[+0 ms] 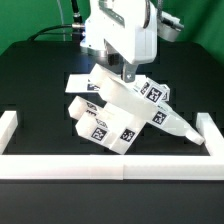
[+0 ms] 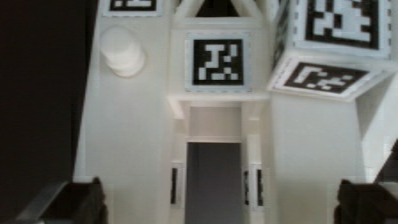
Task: Assemble chair
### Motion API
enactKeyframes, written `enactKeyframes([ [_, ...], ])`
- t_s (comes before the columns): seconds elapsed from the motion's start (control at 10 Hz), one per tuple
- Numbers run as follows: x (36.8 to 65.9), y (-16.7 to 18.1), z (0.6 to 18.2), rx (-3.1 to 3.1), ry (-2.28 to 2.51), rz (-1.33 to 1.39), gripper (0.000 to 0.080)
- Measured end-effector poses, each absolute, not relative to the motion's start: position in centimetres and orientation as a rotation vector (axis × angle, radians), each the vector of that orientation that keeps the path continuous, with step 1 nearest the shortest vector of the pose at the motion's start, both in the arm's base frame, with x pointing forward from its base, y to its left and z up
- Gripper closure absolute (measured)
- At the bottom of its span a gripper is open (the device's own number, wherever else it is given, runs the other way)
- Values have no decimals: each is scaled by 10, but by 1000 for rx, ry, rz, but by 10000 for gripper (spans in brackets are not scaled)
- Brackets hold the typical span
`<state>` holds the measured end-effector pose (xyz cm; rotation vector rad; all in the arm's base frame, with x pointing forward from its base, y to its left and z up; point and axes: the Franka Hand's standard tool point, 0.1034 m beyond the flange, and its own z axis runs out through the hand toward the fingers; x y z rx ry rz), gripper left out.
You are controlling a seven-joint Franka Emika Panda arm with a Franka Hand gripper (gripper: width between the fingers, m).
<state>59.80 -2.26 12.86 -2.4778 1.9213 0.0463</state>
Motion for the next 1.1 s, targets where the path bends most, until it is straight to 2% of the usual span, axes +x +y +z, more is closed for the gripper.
enactKeyframes([
  [0.1,602,-36,125,-2492,1922,49,150],
  [0.4,606,-48,125,-2489,1940,47,150],
  [0.8,601,-58,106,-2498,1960,19,150],
  [1.1,601,-70,102,-2518,1943,-16,150],
])
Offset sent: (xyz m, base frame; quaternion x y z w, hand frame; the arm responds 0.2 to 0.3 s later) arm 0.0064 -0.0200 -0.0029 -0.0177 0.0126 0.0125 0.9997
